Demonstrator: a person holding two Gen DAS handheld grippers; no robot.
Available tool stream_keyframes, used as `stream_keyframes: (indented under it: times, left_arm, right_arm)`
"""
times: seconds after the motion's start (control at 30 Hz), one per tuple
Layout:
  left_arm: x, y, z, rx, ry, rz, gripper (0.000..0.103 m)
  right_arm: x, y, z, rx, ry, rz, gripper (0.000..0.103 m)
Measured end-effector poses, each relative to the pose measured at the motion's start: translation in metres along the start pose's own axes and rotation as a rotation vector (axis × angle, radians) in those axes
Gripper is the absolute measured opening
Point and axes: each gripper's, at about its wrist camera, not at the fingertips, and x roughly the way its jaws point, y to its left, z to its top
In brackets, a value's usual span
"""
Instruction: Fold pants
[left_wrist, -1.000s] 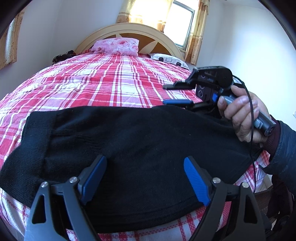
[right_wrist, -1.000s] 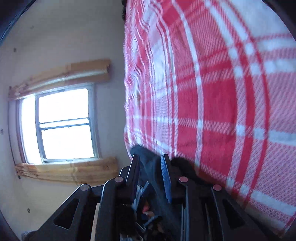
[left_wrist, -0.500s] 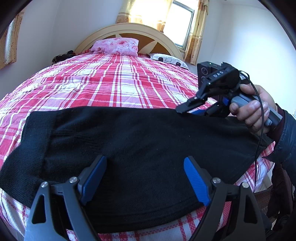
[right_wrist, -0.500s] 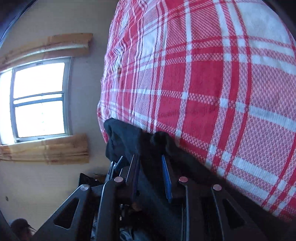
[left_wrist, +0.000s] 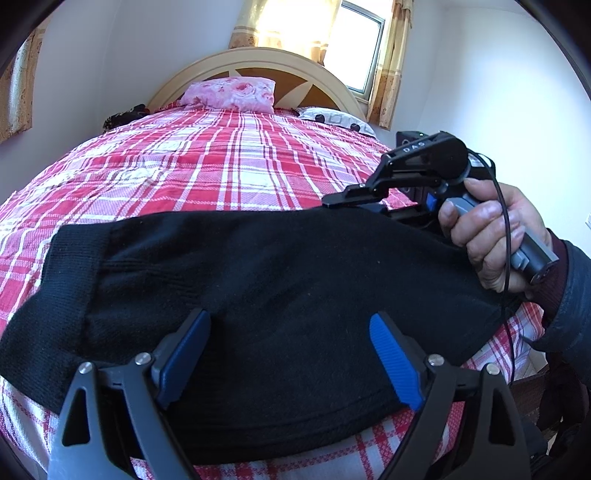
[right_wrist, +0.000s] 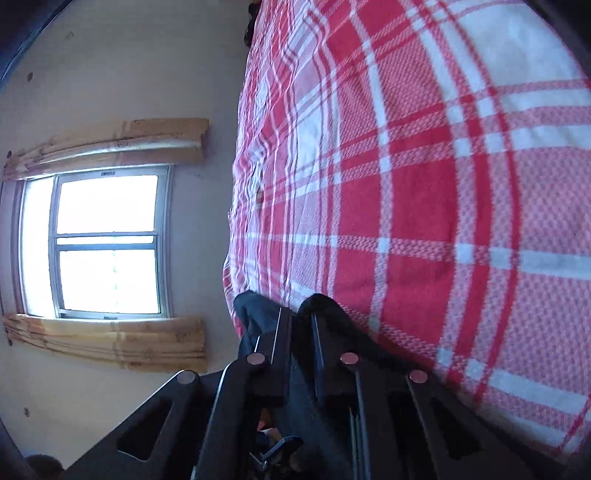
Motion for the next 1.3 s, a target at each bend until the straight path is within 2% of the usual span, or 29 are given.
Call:
stream_keyframes:
  times: [0.27, 0.43, 0.5, 0.6, 0.67, 0.77, 0.8, 0.9, 0.97, 1.03, 1.13, 1.23, 1.3]
  left_arm:
    - [0.001, -0.001, -0.002, 0.01, 0.007, 0.002, 0.091]
    - [0.001, -0.002, -0.002, 0.015, 0.01, -0.003, 0.092]
    - [0.0, 0.0, -0.002, 0.007, 0.007, -0.014, 0.092]
    - [-0.001, 0.0, 0.0, 0.002, 0.007, -0.018, 0.092]
    - [-0.004, 0.002, 0.002, -0.021, 0.005, -0.028, 0.092]
    - [-0.01, 0.007, 0.006, -0.084, -0.009, -0.05, 0.092]
    - [-0.013, 0.008, 0.007, -0.099, -0.018, -0.058, 0.092]
    - [-0.018, 0.004, 0.01, -0.091, -0.041, -0.061, 0.092]
    - [-0.016, -0.002, 0.01, -0.072, -0.035, -0.062, 0.092]
    - [-0.009, -0.006, 0.007, -0.06, -0.003, -0.07, 0.092]
    - [-0.002, -0.012, 0.001, -0.022, 0.014, -0.034, 0.092]
    - [-0.002, -0.02, -0.001, 0.033, 0.027, 0.005, 0.092]
    - [-0.005, -0.021, -0.001, 0.022, 0.024, -0.003, 0.092]
  right_arm:
    - [-0.038, 0.002, -0.005, -0.02, -0.168, -0.053, 0.004]
    - [-0.027, -0.002, 0.003, -0.023, -0.151, -0.167, 0.004]
    - [-0.027, -0.002, 0.003, -0.034, -0.17, -0.201, 0.004]
    - [-0.028, -0.003, 0.004, -0.034, -0.178, -0.207, 0.005]
    - [-0.023, -0.001, 0.004, -0.059, -0.138, -0.198, 0.007]
    - [-0.033, 0.016, -0.004, -0.118, -0.165, -0.248, 0.009]
    - [-0.041, 0.024, -0.01, -0.153, -0.192, -0.273, 0.012]
    - [-0.068, 0.044, -0.034, -0.247, -0.278, -0.339, 0.042]
    - [-0.088, 0.052, -0.057, -0.286, -0.335, -0.362, 0.044]
    - [-0.097, 0.054, -0.075, -0.308, -0.356, -0.353, 0.044]
    - [-0.092, 0.04, -0.097, -0.294, -0.326, -0.351, 0.044]
    - [-0.081, 0.012, -0.1, -0.257, -0.332, -0.386, 0.044]
    - [-0.088, 0.002, -0.099, -0.252, -0.361, -0.32, 0.044]
